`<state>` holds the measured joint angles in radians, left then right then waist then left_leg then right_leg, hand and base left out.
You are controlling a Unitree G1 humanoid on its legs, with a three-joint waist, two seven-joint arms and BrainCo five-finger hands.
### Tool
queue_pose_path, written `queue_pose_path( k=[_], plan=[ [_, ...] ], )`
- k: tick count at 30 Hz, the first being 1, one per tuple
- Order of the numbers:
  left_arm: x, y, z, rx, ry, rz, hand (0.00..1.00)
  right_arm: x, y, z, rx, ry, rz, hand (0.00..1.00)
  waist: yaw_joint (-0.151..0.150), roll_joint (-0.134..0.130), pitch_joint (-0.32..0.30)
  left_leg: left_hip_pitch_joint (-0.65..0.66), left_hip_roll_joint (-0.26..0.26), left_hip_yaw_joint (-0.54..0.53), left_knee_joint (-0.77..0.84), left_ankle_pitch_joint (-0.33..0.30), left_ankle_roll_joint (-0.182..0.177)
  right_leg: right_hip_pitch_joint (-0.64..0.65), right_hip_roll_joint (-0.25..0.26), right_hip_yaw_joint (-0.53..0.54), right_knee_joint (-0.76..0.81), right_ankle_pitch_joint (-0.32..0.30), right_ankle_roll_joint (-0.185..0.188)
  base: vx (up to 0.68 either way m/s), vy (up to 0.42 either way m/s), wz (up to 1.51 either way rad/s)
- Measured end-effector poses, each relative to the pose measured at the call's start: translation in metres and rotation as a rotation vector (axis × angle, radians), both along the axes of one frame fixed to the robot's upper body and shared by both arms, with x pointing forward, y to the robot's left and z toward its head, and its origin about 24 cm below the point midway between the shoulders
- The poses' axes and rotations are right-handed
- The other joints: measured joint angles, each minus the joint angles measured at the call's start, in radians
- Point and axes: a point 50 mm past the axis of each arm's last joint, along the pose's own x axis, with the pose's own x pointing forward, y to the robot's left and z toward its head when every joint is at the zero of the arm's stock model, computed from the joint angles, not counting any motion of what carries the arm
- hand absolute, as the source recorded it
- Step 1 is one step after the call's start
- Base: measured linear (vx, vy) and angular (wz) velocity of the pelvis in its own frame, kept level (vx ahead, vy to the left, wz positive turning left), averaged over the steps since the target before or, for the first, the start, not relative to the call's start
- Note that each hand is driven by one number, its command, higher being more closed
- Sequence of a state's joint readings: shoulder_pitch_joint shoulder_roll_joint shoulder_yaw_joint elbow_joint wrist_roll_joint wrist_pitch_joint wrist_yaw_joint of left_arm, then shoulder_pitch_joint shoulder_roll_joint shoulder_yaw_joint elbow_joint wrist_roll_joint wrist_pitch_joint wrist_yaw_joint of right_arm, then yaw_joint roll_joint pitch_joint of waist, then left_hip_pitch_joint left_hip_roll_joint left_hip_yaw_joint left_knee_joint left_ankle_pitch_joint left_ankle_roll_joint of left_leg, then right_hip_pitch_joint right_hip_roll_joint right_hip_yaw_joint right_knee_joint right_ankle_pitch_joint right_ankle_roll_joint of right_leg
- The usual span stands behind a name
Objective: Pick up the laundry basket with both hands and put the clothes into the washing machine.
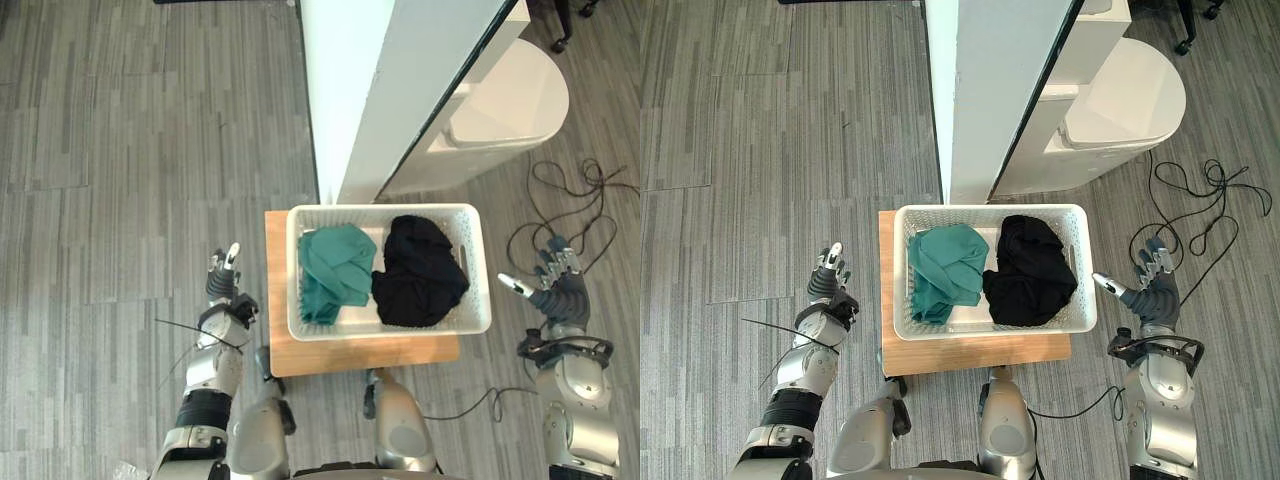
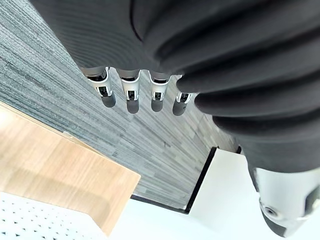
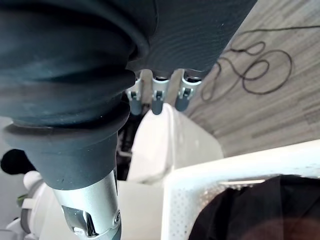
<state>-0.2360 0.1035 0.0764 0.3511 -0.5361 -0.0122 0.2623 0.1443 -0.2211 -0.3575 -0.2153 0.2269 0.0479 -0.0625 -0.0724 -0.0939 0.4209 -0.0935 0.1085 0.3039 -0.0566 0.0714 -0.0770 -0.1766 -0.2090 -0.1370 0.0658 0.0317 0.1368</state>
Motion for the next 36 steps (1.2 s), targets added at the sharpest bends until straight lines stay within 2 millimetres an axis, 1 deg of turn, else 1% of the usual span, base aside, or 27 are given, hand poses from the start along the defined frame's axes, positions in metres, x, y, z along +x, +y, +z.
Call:
queue_pose_path(
  k=[1, 4, 6, 7, 8, 10, 12, 16, 20, 24, 26, 28, 29, 32, 34, 36],
  plan=[
    [0.0, -0.002, 0.0, 0.007, 0.001, -0.011, 0.0, 0.0, 0.0, -0.001, 0.0, 0.003, 0.0, 0.0, 0.0, 0.0, 0.0, 0.0, 0.0, -0.001, 0.0, 0.0, 0.0, 0.0, 0.0, 0.0, 0.0, 0.0, 0.0, 0.0, 0.0, 0.0],
    [0.001, -0.019, -0.001, 0.073, 0.006, -0.107, 0.0, -0.001, 0.0, -0.001, 0.0, 0.006, 0.0, 0.0, 0.0, 0.005, 0.003, -0.002, 0.0, -0.002, 0.0, 0.0, 0.0, -0.001, 0.0, 0.002, 0.0, 0.001, 0.001, 0.0, 0.0, 0.0],
    [0.001, -0.036, -0.004, 0.122, 0.013, -0.2, 0.0, -0.001, 0.0, -0.001, 0.0, 0.007, 0.001, 0.0, -0.001, 0.006, 0.004, -0.003, 0.0, -0.002, 0.0, 0.0, 0.0, -0.002, 0.0, 0.004, -0.001, 0.001, 0.001, 0.0, 0.0, 0.0],
    [0.001, -0.041, -0.005, 0.141, 0.02, -0.226, 0.0, -0.001, 0.0, -0.001, 0.0, 0.007, 0.001, 0.0, -0.001, 0.006, 0.004, -0.003, 0.0, -0.002, 0.0, 0.0, 0.0, -0.002, 0.0, 0.004, -0.001, 0.001, 0.001, 0.0, 0.0, 0.0],
    [0.001, -0.05, -0.009, 0.169, 0.036, -0.277, 0.0, -0.001, 0.0, -0.001, 0.0, 0.007, 0.001, 0.0, -0.002, 0.006, 0.004, -0.003, 0.0, -0.001, 0.0, 0.0, 0.0, -0.003, 0.0, 0.006, -0.001, 0.001, 0.001, 0.0, 0.0, 0.0],
    [0.0, -0.071, -0.024, 0.291, 0.109, -0.419, 0.0, -0.001, 0.0, -0.001, 0.0, 0.005, 0.002, 0.0, -0.003, 0.006, 0.004, -0.006, 0.0, 0.0, 0.0, 0.0, 0.0, -0.007, 0.0, 0.008, -0.001, 0.001, 0.001, 0.0, 0.0, 0.0],
    [0.0, -0.079, -0.03, 0.331, 0.133, -0.459, 0.0, -0.001, 0.0, -0.001, 0.0, 0.005, 0.001, 0.0, -0.004, 0.006, 0.004, -0.011, 0.0, 0.003, 0.001, 0.0, 0.0, -0.015, 0.0, 0.012, -0.001, 0.003, 0.0, 0.0, 0.004, -0.05],
    [0.008, -0.084, -0.035, 0.485, 0.18, -0.527, 0.0, 0.002, 0.0, 0.002, 0.0, -0.007, 0.002, 0.0, -0.002, 0.01, 0.007, -0.018, -0.002, 0.005, 0.004, 0.0, 0.0, -0.024, -0.001, 0.021, -0.001, 0.008, 0.0, 0.0, 0.001, -0.03],
    [0.016, -0.085, -0.036, 0.557, 0.208, -0.55, 0.0, 0.008, -0.001, 0.011, -0.002, -0.051, -0.007, 0.0, -0.001, 0.009, 0.008, -0.019, -0.002, 0.004, 0.004, 0.0, 0.0, -0.024, -0.001, 0.022, -0.001, 0.01, 0.0, 0.0, 0.0, 0.0],
    [0.024, -0.088, -0.029, 0.617, 0.19, -0.563, 0.0, 0.019, -0.003, 0.026, 0.0, -0.118, -0.036, 0.0, 0.004, 0.008, 0.021, -0.027, -0.003, 0.001, 0.001, -0.001, 0.002, -0.034, -0.001, 0.025, 0.0, 0.015, 0.003, -0.03, 0.009, 0.01],
    [0.028, -0.089, -0.025, 0.625, 0.178, -0.564, 0.0, 0.025, -0.002, 0.029, 0.009, -0.136, -0.042, 0.0, 0.005, 0.007, 0.025, -0.034, -0.004, 0.0, 0.001, -0.001, 0.002, -0.042, -0.002, 0.027, 0.0, 0.019, 0.004, -0.04, 0.013, 0.0],
    [0.03, -0.09, -0.024, 0.643, 0.178, -0.568, 0.0, 0.036, -0.003, 0.027, 0.034, -0.129, -0.052, 0.0, 0.007, 0.004, 0.03, -0.035, -0.005, -0.003, 0.001, -0.001, 0.002, -0.042, -0.002, 0.027, 0.0, 0.021, 0.005, -0.02, 0.008, 0.01],
    [0.031, -0.091, -0.023, 0.645, 0.176, -0.569, 0.0, 0.037, -0.003, 0.027, 0.037, -0.128, -0.055, 0.0, 0.008, 0.004, 0.031, -0.035, -0.005, -0.003, 0.001, -0.001, 0.002, -0.042, -0.002, 0.027, 0.0, 0.021, 0.005, 0.0, 0.0, 0.0],
    [0.034, -0.092, -0.02, 0.651, 0.156, -0.569, 0.0, 0.05, -0.005, 0.021, 0.062, -0.1, -0.061, 0.0, 0.01, 0.004, 0.031, -0.049, -0.005, -0.004, 0.0, 0.0, 0.003, -0.056, -0.002, 0.027, 0.002, 0.024, 0.006, 0.0, 0.0, 0.0],
    [0.036, -0.093, -0.016, 0.654, 0.142, -0.568, 0.0, 0.063, -0.01, 0.014, 0.084, -0.052, -0.075, 0.0, 0.011, 0.003, 0.031, -0.058, -0.006, -0.006, -0.002, 0.005, 0.008, -0.064, -0.003, 0.026, 0.002, 0.026, 0.005, 0.0, 0.0, 0.0],
    [0.037, -0.093, -0.015, 0.656, 0.141, -0.567, 0.0, 0.069, -0.013, 0.007, 0.102, -0.009, -0.097, 0.0, 0.011, 0.003, 0.031, -0.059, -0.006, -0.007, -0.003, 0.005, 0.008, -0.065, -0.003, 0.025, 0.002, 0.027, 0.005, 0.0, 0.0, 0.0]
  ],
)
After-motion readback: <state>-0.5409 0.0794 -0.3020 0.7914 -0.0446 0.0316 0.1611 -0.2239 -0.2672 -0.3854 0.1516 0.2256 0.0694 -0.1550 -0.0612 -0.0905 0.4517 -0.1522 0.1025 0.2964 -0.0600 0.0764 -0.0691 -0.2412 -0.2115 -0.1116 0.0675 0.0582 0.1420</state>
